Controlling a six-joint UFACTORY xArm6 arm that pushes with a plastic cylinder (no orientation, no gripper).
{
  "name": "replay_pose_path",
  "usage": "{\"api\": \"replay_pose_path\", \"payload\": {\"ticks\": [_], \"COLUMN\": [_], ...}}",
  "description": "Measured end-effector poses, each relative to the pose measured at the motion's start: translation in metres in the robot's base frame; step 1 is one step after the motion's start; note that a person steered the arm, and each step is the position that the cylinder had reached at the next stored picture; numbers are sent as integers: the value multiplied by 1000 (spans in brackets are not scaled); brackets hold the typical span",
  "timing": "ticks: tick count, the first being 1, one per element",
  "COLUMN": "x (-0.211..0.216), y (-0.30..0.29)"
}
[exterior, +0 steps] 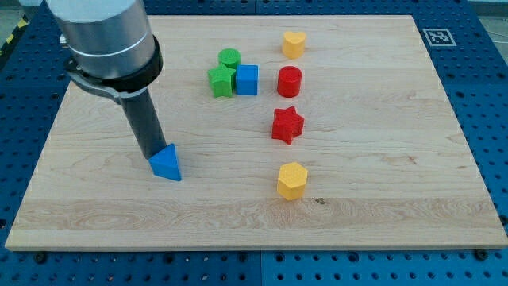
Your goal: Place the blue triangle parallel to yellow hexagon
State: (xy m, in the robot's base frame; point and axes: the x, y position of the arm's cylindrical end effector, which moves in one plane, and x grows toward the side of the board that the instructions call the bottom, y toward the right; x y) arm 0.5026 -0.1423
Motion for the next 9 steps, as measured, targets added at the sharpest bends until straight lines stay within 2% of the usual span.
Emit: {"api": "replay_pose_path", "payload": {"ticks": [2, 4, 5, 6, 9], "x": [22, 66, 69, 60, -10], "y": [-7, -8, -8, -8, -8]}}
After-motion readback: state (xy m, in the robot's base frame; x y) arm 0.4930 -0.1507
